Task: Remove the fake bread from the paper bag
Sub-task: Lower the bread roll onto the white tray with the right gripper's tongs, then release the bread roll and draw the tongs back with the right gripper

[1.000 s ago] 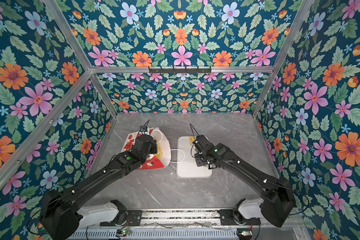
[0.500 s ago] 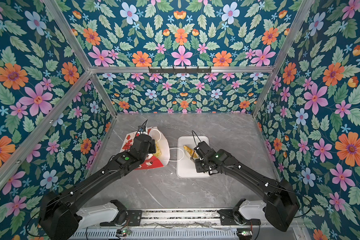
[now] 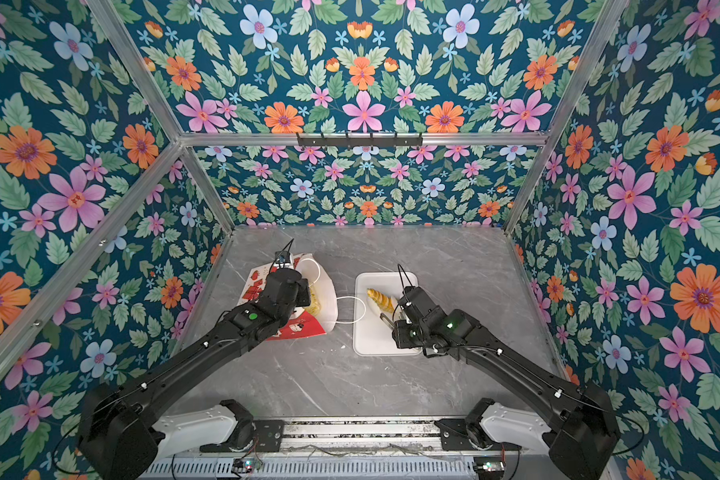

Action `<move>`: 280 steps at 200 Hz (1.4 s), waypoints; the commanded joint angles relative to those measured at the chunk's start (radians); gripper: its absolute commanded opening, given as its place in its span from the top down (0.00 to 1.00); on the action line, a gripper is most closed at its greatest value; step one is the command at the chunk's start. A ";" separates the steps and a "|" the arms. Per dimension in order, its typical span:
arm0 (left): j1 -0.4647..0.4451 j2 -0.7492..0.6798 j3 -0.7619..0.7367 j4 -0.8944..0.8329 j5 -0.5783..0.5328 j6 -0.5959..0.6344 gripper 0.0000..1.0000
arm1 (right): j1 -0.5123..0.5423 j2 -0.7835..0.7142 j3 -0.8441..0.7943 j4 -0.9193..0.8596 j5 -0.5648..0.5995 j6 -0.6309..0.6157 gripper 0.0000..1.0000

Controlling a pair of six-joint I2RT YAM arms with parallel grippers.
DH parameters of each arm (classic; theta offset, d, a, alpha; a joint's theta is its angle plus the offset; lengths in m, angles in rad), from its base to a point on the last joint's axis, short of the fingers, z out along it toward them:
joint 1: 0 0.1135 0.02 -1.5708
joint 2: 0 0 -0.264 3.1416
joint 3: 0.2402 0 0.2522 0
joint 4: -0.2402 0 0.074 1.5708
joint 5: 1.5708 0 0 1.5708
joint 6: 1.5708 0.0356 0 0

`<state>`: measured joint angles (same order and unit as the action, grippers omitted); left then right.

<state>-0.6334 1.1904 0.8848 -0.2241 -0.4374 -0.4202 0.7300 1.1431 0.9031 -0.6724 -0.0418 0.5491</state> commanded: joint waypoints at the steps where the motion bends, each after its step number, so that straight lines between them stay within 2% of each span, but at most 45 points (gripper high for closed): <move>1: 0.003 0.003 -0.003 0.029 -0.003 -0.003 1.00 | 0.000 0.012 -0.006 0.041 -0.013 0.014 0.54; 75: 0.006 -0.003 -0.017 0.033 0.002 -0.010 1.00 | 0.000 0.005 -0.013 0.065 -0.038 0.022 0.50; 139: 0.015 -0.008 -0.023 0.040 0.006 -0.009 1.00 | 0.001 -0.101 -0.053 0.004 0.019 0.052 0.54; 175: 0.023 0.004 -0.026 0.052 0.015 -0.009 1.00 | 0.003 -0.029 -0.091 0.001 -0.044 0.068 0.51; 202: 0.025 0.012 -0.023 0.056 0.021 -0.007 1.00 | 0.044 0.020 -0.128 0.055 -0.075 0.104 0.49; 225: 0.026 0.006 -0.030 0.060 0.025 -0.014 1.00 | 0.085 0.061 -0.131 0.050 -0.053 0.142 0.47; 252: 0.026 0.000 -0.041 0.060 0.030 -0.017 1.00 | 0.134 0.088 -0.141 0.040 -0.024 0.201 0.37; 280: 0.026 -0.010 -0.051 0.061 0.028 -0.017 1.00 | 0.187 0.108 -0.141 0.042 -0.002 0.254 0.32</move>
<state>-0.6090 1.1912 0.8394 -0.1928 -0.4007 -0.4385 0.8856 1.2373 0.7624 -0.6334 -0.0803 0.7315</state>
